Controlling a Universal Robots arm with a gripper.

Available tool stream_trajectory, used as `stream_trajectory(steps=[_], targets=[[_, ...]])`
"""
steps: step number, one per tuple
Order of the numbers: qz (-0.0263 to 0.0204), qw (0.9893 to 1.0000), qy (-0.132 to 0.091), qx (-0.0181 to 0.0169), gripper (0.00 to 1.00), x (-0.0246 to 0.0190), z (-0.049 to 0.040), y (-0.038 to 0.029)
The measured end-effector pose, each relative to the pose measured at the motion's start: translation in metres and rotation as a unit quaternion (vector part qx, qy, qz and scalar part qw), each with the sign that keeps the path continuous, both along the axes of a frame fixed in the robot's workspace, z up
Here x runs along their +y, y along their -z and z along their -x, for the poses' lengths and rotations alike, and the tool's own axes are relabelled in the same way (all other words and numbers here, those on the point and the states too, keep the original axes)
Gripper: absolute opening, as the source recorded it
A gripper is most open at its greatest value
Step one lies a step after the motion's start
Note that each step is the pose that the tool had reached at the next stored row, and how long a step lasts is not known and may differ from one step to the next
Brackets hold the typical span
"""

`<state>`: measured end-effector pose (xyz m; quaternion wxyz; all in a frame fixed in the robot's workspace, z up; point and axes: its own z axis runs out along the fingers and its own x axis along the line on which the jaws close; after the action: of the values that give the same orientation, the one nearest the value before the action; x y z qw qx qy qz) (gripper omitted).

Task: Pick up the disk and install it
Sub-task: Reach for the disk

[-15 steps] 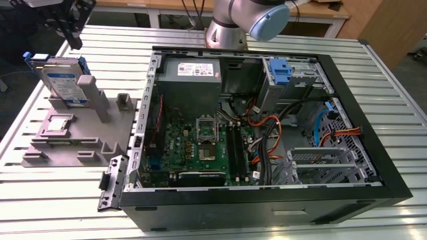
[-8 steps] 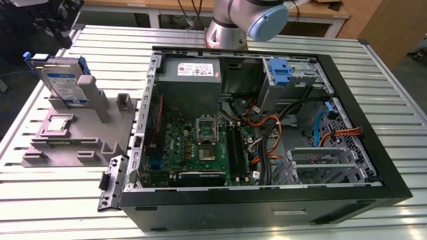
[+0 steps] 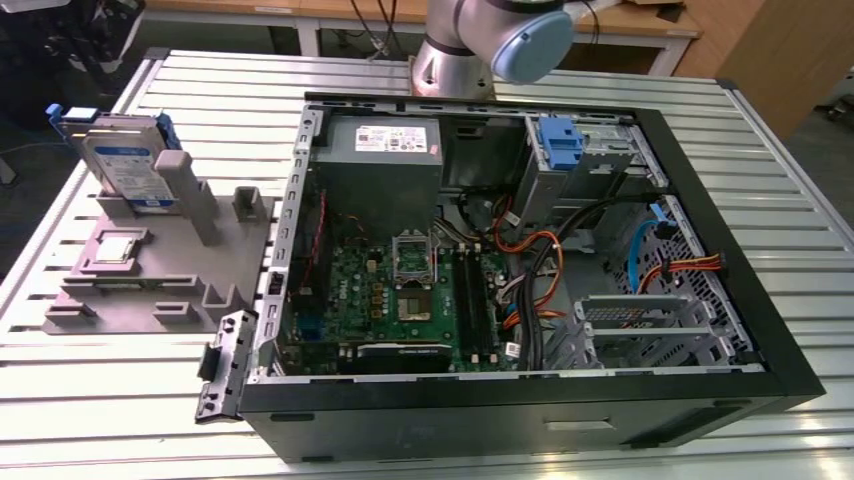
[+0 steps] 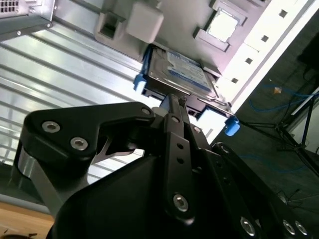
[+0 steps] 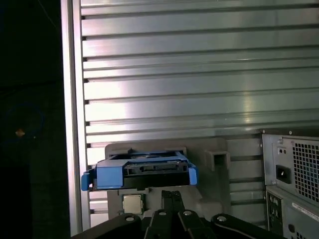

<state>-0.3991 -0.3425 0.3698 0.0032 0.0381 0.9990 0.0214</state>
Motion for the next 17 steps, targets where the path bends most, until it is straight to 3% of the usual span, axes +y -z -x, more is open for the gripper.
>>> stream_trajectory(steps=[12, 17], targets=[[-0.0002, 1.0, 0.0, 0.0052, 0.1, 0.0055, 0.0427, 0.0066], [-0.0003, 1.0, 0.0, 0.0055, 0.1, 0.0055, 0.0448, 0.0068]])
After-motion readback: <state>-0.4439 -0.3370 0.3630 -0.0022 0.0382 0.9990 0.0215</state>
